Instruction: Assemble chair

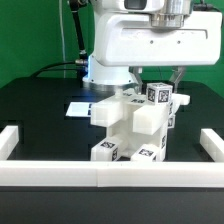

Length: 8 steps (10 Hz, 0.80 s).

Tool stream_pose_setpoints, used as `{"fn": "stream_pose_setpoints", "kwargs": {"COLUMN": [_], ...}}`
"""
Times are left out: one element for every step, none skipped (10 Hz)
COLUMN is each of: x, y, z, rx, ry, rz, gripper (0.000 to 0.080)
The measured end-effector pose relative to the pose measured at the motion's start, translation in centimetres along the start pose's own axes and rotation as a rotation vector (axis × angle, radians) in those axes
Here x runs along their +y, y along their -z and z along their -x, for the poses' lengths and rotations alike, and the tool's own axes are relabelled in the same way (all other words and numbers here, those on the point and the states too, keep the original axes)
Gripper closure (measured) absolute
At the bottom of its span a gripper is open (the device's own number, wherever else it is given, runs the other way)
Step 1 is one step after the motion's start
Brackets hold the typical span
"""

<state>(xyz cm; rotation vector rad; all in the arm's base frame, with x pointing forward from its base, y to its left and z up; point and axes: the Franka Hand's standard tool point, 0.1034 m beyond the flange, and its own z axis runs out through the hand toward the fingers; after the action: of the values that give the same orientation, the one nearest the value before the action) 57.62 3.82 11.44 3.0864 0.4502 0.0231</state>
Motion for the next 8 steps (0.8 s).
{"fn": "stream_pose_setpoints", "kwargs": {"x": [0.01,0.01,0.02,0.0,0.0,-0.02,-0.03,-0.03], "y": [0.0,0.0,0.0,0.0,0.0,-0.01,-0.01,-0.01], "z": [0.0,0.0,0.01,0.0,0.0,0.0,0.0,0.0], "rx": [0.0,0.0,0.0,0.0,0.0,0.0,0.0,0.0], "ry": [-0.007,-0.034,-0.034,-0.058,-0.129,-0.217,-0.281,-0.326], "rz": [0.0,0.0,0.0,-0.001,-0.001,-0.002,-0.003,-0.003], "gripper": [0.0514,0.0514,0.0514,0.0514,0.0514,0.0514,0.0514,0.0513]}}
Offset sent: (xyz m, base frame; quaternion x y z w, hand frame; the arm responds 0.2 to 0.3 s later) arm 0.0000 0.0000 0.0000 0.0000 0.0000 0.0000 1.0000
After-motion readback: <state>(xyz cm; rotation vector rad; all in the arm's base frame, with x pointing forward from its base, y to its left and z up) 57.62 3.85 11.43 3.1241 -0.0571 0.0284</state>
